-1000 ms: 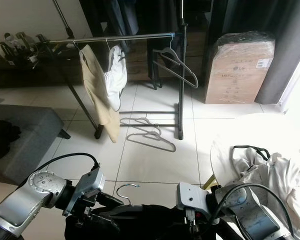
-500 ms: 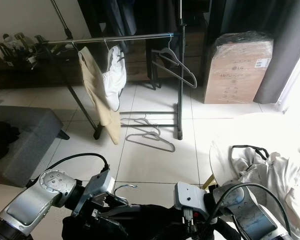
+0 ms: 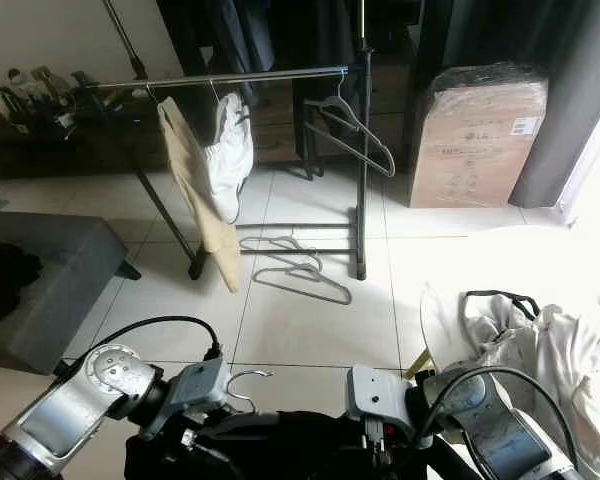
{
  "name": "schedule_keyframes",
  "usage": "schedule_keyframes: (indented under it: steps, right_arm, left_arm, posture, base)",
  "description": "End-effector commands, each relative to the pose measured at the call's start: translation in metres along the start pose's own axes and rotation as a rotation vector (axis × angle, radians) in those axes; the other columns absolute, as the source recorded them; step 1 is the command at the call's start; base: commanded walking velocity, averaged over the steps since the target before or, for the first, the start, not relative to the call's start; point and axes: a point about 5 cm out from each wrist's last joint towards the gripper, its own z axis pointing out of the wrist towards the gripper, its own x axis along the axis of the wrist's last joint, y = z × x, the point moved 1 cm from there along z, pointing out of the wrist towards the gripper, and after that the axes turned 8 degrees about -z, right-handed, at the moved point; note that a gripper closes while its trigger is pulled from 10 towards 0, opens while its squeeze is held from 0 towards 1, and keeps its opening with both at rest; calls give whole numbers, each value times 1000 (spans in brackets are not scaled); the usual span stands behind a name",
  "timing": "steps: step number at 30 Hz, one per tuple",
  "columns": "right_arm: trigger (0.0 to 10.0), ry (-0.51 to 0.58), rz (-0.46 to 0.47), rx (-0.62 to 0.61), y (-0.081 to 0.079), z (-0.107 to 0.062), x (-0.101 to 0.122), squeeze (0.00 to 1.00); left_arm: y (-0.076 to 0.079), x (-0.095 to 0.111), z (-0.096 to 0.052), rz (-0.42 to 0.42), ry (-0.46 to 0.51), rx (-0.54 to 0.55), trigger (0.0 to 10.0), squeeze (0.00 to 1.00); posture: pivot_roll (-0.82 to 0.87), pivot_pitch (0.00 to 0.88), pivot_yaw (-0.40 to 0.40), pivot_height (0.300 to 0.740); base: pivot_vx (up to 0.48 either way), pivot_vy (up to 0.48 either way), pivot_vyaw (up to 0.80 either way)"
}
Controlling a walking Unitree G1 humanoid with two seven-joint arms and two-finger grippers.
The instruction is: Hang hanger
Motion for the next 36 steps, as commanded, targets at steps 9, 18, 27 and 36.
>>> schedule_keyframes:
  steps: [9, 18, 27, 36]
  right_arm:
    - [0, 38, -51, 10, 2, 4, 13, 0]
    - [0, 30, -50, 14, 1, 4, 12, 0]
    - [0, 33, -47, 14, 1, 5, 12, 0]
    - [0, 36, -43, 13, 0, 7, 13, 0]
  left_arm:
    - [-12, -1, -13, 22, -20, 91, 3020, 0]
    - [-13, 0, -10, 60, -41, 77, 0, 0]
    - [-13, 4, -3, 75, -28, 70, 0, 0]
    - [-13, -1, -3, 87, -61, 72, 0, 0]
  posture:
    - [-151, 144, 137, 740]
    - [-153, 145, 136, 740]
    - [-150, 146, 139, 740]
    - [-149, 148, 142, 740]
  base:
    - [0, 0, 0]
    - [0, 0, 0]
    - [0, 0, 0]
    - [0, 0, 0]
